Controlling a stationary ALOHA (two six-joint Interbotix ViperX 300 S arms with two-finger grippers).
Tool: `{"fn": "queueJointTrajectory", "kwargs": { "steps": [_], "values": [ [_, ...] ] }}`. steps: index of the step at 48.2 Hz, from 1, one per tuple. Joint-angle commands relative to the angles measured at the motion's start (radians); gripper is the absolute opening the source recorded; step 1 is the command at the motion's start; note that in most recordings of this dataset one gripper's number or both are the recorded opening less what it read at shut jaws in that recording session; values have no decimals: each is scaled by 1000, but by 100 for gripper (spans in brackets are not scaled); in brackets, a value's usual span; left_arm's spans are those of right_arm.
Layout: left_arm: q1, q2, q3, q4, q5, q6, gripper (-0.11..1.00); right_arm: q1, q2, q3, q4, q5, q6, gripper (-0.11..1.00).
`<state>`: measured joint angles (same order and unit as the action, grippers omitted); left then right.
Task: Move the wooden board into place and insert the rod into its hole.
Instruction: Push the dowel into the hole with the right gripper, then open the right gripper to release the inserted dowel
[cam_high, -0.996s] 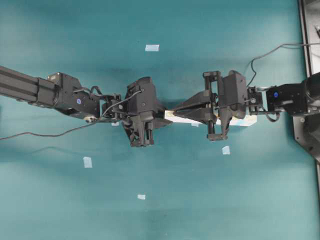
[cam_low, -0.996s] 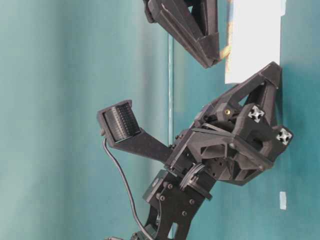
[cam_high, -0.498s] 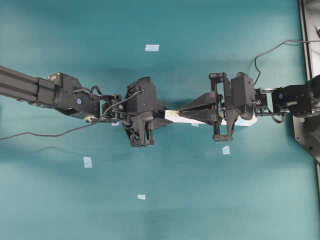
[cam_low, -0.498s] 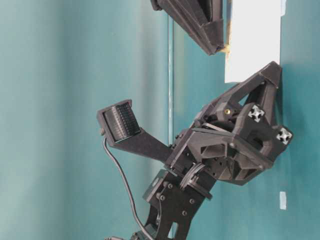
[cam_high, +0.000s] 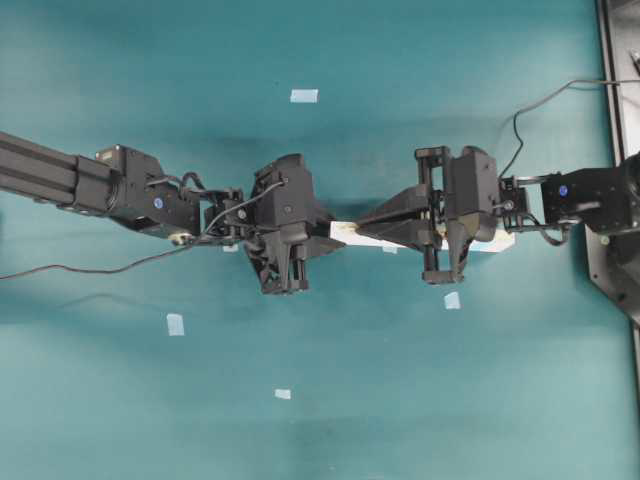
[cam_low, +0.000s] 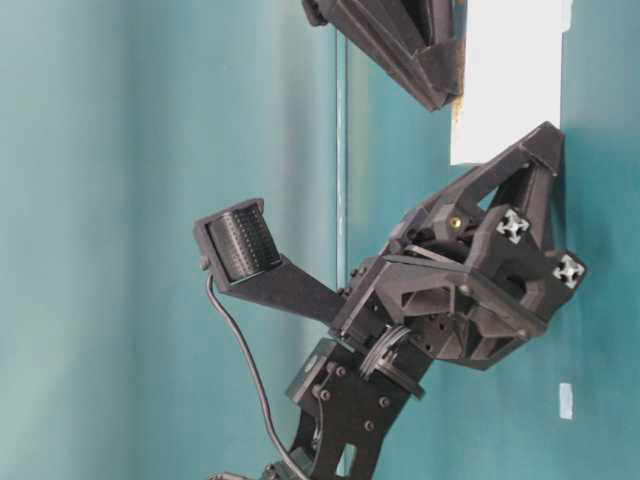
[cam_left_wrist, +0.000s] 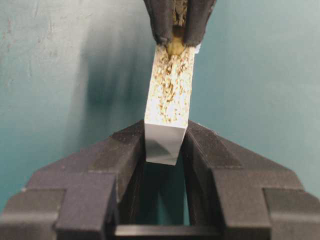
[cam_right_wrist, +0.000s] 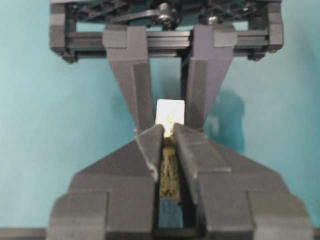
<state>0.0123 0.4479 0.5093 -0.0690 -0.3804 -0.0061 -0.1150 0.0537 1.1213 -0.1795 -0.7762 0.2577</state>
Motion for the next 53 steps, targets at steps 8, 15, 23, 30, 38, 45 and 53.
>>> {"fn": "queueJointTrajectory", "kwargs": {
  "steps": [8, 15, 23, 30, 38, 45, 53],
  "values": [
    [-31, -11, -8, 2, 5, -3, 23, 8, -55, 2, 0, 31, 3, 8],
    [-31, -9, -9, 2, 5, -3, 23, 29, -55, -8, -3, 32, 3, 8],
    [-31, -11, -9, 2, 5, -3, 23, 49, -55, -23, -2, 60, 3, 9],
    [-31, -11, -9, 2, 5, -2, 23, 51, -57, -54, 3, 106, 3, 29],
    [-31, -11, -8, 2, 8, -3, 23, 51, -72, -98, 0, 161, 0, 77],
    [-31, -11, -8, 2, 9, -3, 23, 51, -132, -123, 0, 187, -2, 81],
    [-31, -9, -8, 2, 11, -3, 23, 51, -206, -132, 0, 241, -2, 81]
  ]
}}
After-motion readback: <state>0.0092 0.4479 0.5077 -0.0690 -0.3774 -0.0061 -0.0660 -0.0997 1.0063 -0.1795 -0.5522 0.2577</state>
